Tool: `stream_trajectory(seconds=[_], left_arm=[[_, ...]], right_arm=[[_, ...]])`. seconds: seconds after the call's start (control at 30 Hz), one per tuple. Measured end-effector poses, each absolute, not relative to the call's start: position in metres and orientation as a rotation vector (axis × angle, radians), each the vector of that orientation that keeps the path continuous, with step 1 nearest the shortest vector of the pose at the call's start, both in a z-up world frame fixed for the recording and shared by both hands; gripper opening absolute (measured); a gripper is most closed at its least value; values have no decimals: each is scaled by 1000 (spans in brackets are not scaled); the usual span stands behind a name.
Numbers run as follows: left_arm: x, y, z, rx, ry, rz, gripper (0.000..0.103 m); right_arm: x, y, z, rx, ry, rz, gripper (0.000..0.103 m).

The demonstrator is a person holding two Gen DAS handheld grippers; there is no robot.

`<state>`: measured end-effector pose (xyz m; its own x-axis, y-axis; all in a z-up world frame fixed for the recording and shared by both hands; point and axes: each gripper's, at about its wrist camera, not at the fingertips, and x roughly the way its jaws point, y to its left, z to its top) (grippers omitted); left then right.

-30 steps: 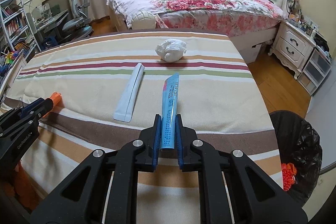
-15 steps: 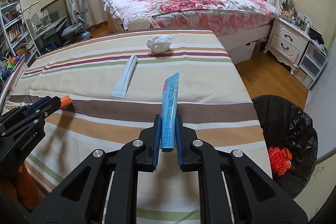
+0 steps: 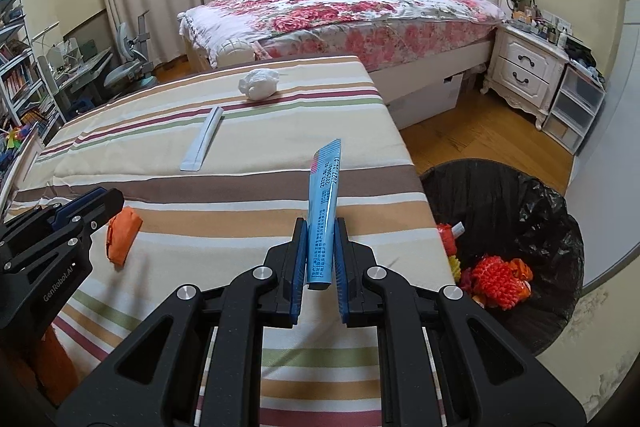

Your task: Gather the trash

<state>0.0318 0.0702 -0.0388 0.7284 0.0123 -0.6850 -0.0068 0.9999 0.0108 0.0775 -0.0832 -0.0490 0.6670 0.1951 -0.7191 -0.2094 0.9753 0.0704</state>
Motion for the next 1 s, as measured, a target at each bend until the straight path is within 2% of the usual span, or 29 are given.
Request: stream_trajectory(seconds=[0.2,0.73,1.0], left_arm=[[30,56,-41,23,762,-12,20],[27,77,-53,-6,791,44,21],[24,89,-58,-45,809,53,29]], right_arm=[[76,-100,-52,5,809,203,13],[76,-88,-61,0,828,236,13],[77,-81,-66,-3,838,251,13]])
